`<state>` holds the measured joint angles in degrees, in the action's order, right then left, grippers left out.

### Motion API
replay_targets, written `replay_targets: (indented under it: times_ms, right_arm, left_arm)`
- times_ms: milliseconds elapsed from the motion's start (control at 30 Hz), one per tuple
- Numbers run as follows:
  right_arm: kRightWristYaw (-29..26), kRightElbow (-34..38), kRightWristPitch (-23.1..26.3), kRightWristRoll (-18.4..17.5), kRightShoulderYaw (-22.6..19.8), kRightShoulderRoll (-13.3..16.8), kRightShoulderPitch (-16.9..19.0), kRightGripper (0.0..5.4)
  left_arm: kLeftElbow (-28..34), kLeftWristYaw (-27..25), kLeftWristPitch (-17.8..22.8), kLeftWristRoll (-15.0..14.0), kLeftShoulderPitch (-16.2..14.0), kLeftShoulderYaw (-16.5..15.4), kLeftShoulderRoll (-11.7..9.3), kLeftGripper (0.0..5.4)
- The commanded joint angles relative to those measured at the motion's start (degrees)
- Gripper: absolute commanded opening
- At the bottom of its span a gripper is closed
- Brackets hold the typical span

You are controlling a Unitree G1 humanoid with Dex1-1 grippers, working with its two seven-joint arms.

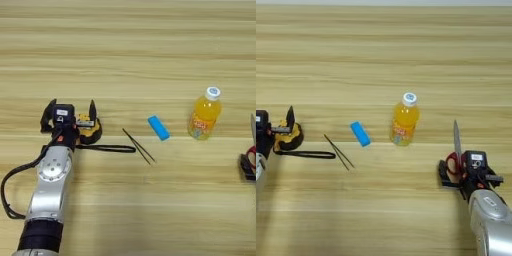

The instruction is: Move the objects on the table

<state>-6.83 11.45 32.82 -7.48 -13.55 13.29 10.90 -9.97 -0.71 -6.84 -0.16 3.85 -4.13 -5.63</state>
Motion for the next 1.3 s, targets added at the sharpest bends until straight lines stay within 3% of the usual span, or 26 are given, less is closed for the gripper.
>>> replay_targets:
  times_ms: [33,700,1167,1300]
  right_arm:
    - [-0.28,-1.06,4.84,-1.67,-0.07,-0.99,0.91,5.39]
    - [-0.48,-3.43,11.71,-5.17,-0.54,-0.71,-0.83,5.39]
    - [-1.04,-4.07,13.97,-5.01,-0.06,0.11,-1.54,3.93]
    - [-1.45,-3.98,14.49,-5.09,0.41,0.4,-1.45,3.86]
  left_arm:
    - [0.91,-0.1,1.1,0.2,0.04,0.23,0.02,5.4]
    - [1.79,-0.14,1.49,0.12,-0.21,0.14,-0.02,5.4]
    - [2.58,-0.1,1.93,0.12,-0.38,0.19,0.1,5.4]
    - [2.98,-0.03,2.13,0.16,-0.51,0.25,0.2,5.4]
